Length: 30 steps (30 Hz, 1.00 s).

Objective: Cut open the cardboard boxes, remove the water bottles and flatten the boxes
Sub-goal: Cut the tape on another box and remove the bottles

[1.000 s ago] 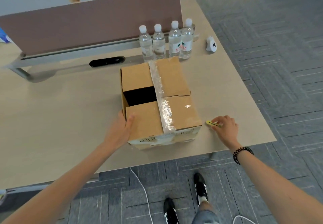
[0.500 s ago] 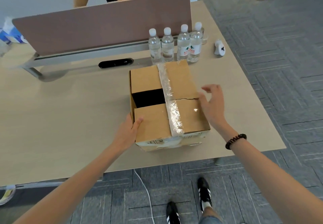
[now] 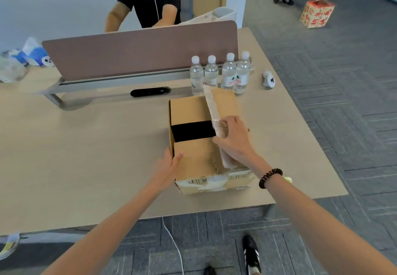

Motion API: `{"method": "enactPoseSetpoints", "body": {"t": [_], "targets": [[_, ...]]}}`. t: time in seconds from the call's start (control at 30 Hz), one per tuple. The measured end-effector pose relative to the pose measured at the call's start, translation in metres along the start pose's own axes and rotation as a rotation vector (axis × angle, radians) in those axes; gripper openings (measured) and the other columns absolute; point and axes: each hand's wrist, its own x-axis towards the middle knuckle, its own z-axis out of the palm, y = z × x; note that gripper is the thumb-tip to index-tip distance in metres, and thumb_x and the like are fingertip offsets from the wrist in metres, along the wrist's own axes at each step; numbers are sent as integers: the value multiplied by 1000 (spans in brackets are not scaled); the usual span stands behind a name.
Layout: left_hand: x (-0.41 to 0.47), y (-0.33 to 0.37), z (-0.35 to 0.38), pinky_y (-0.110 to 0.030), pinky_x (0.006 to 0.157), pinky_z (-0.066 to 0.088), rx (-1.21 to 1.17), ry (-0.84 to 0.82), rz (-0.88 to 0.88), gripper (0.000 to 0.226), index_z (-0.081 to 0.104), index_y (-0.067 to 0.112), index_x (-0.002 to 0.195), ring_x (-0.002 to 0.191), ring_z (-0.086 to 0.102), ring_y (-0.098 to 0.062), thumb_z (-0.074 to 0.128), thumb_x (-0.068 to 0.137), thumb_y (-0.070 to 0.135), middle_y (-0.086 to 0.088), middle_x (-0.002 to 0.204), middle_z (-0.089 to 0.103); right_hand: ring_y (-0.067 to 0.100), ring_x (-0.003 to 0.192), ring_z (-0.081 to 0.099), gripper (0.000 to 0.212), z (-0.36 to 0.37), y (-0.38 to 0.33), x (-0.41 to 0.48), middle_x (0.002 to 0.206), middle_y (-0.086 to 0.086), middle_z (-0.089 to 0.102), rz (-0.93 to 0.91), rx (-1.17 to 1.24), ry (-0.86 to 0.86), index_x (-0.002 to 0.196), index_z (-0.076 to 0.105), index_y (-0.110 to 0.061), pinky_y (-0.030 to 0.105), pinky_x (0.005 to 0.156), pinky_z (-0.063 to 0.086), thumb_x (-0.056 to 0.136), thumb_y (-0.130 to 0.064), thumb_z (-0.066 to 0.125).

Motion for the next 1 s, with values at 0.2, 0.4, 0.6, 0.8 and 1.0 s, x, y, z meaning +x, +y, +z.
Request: {"method": "enactPoseSetpoints", "body": {"t": [0.2, 0.4, 0.6, 0.8, 1.0], "targets": [[-9, 15, 0, -45, 94, 54, 7, 16, 20, 93, 35, 25, 146, 112, 63, -17, 24, 79, 89, 4, 130, 61, 9, 114, 53, 47, -42, 3, -2, 123, -4, 56, 73, 431, -19, 120, 54, -21, 18, 85, 43, 75, -33, 56], [-3, 7, 2, -45, 87, 57, 45, 26, 11, 91, 33, 29, 146, 100, 67, -17, 18, 79, 90, 3, 121, 65, 9, 99, 59, 37, -94, 23, 1, 110, -3, 63, 61, 451, -18, 113, 63, -25, 26, 80, 45, 78, -29, 53], [-1, 2, 5, -47, 89, 56, 65, 36, 3, 83, 32, 32, 146, 104, 65, -18, 14, 85, 84, 6, 122, 64, 12, 80, 62, 43, -132, 69, -4, 96, -2, 66, 210, 583, 68, 132, 46, -18, 28, 65, 47, 91, -4, 51], [0, 2, 8, -47, 89, 56, 62, 57, -14, 78, 36, 33, 144, 103, 66, -17, 16, 86, 81, 7, 120, 65, 23, 129, 39, 53, -116, 113, -5, 142, 9, 39, 228, -45, 47, 138, 41, -10, 38, 104, 34, 89, -1, 56], [-3, 5, 8, -44, 93, 53, 79, 82, -3, 60, 36, 34, 144, 108, 63, -16, 20, 97, 67, 8, 124, 63, 24, 108, 49, 40, -77, 97, -13, 123, 4, 46, 117, -423, 30, 127, 56, -16, 40, 93, 44, 95, -40, 50]]}}
